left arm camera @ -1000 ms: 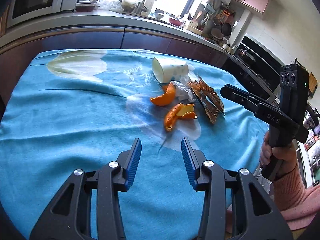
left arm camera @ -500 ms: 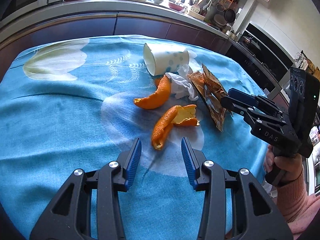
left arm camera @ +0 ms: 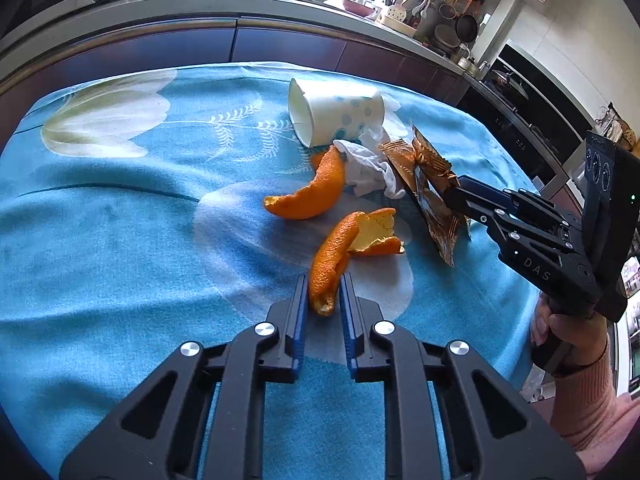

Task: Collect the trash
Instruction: 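Grasp a gold snack wrapper with the right tool while the left tool holds the peel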

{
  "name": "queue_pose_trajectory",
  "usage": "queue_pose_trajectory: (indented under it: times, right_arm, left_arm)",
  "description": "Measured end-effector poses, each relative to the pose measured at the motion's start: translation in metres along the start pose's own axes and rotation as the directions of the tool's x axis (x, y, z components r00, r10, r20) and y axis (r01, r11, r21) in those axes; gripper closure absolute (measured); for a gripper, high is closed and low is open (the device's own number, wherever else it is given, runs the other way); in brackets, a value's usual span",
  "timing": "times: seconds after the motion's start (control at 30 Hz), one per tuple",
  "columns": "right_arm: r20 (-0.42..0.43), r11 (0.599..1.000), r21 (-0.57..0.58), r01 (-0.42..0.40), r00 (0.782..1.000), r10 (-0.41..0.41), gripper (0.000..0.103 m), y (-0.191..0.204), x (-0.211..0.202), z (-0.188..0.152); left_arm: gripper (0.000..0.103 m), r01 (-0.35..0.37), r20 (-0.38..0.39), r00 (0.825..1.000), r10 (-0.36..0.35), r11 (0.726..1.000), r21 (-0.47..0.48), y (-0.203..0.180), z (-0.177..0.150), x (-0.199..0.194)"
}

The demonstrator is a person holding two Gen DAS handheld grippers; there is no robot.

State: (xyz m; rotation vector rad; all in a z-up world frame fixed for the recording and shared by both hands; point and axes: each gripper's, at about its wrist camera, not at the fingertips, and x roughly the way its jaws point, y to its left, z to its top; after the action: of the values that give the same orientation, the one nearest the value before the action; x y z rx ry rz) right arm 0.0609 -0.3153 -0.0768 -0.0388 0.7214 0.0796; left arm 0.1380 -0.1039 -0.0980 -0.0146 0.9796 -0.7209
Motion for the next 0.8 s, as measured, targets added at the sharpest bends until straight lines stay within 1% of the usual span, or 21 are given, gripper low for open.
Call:
queue_pose_trajectory:
  times: [0.13, 0.33, 0.5, 0.6, 0.8]
  right_arm:
    - [0.013, 1.0, -0.008, 0.006, 1.0, -0.006, 0.088, 0.0, -0.004, 0.001]
    - [0.046, 1.0, 0.009, 0.005, 0.999, -0.006, 0.094, -0.002, -0.017, 0.001]
    - [0.078, 1.0, 0.01, 0.0, 0.997, -0.001, 0.095, -0.002, -0.03, 0.004]
    - [0.1, 1.0, 0.012, -0.012, 0.995, 0.011, 0.095, 0.0, -0.037, 0.006]
    - [0.146, 0.997, 0.005, -0.073, 0.987, 0.072, 0.095, 0.011, -0.054, 0.012]
  left_arm:
    - [0.088, 0.008, 0.005, 1.0, -0.008, 1.0, -0.005, 0.0, -0.003, -0.003]
    - [0.089, 0.029, 0.028, 0.999, -0.029, 1.0, -0.01, -0.001, -0.007, -0.014]
    - [0.089, 0.031, 0.053, 0.998, -0.03, 0.999, -0.009, 0.0, -0.012, -0.027]
    - [0.09, 0.025, 0.066, 0.998, -0.024, 1.0, -0.007, 0.001, -0.015, -0.035]
    - [0.09, 0.02, 0.097, 0.995, -0.017, 1.0, -0.024, 0.01, -0.022, -0.055]
